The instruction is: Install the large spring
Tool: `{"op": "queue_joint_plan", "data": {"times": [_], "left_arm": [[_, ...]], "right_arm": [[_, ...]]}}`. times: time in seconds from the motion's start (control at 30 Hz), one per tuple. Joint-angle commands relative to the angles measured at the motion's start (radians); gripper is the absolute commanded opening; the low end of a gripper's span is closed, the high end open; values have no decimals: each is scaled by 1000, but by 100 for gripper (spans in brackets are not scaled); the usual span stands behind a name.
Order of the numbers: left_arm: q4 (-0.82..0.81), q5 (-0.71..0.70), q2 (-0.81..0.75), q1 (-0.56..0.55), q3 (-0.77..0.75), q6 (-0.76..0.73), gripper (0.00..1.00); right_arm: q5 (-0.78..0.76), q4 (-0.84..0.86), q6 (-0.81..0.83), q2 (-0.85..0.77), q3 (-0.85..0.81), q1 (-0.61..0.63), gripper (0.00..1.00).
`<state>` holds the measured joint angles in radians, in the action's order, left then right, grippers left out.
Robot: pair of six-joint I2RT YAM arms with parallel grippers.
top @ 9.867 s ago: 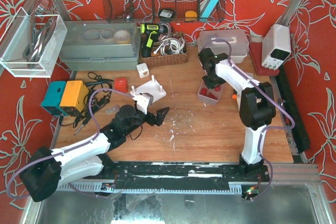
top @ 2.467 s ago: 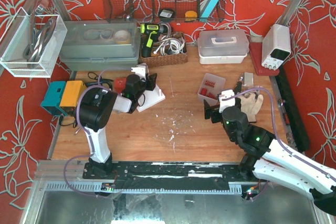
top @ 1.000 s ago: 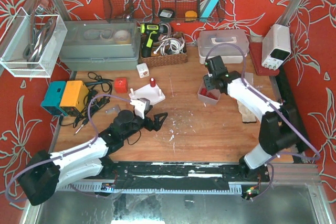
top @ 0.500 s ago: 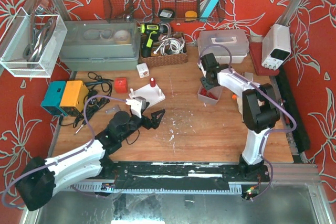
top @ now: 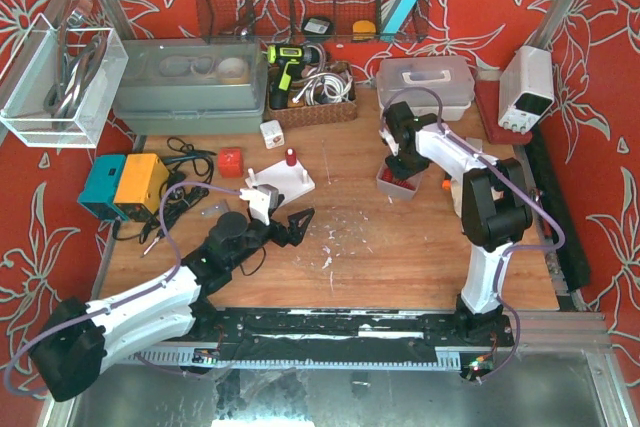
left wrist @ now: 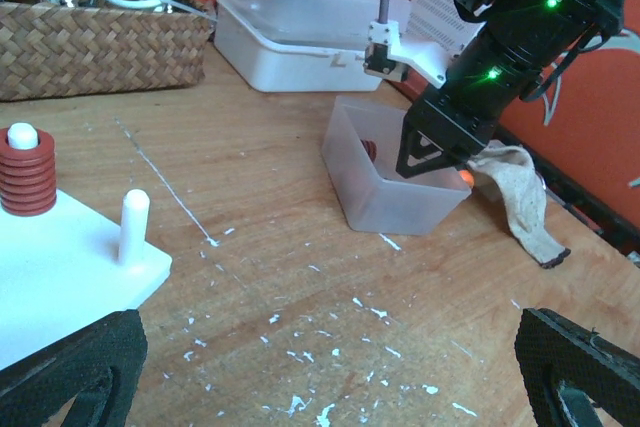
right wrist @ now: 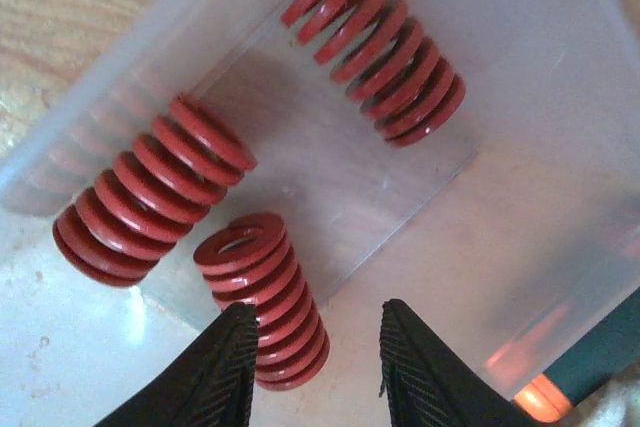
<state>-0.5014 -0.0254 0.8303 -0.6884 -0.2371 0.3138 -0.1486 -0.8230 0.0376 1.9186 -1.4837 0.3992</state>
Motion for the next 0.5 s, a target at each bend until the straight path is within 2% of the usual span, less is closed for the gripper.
{"op": "queue_joint_plan", "data": {"times": [0.0,0.47], "left_arm": [[-15,-18,2,-3,5,-10,100],[-6,-27,-14,-3,7,-9,100]], "right_arm": [[25,-98,-11,27,-21,-5,39],[34,-96,2,98,-27,-9,40]]}}
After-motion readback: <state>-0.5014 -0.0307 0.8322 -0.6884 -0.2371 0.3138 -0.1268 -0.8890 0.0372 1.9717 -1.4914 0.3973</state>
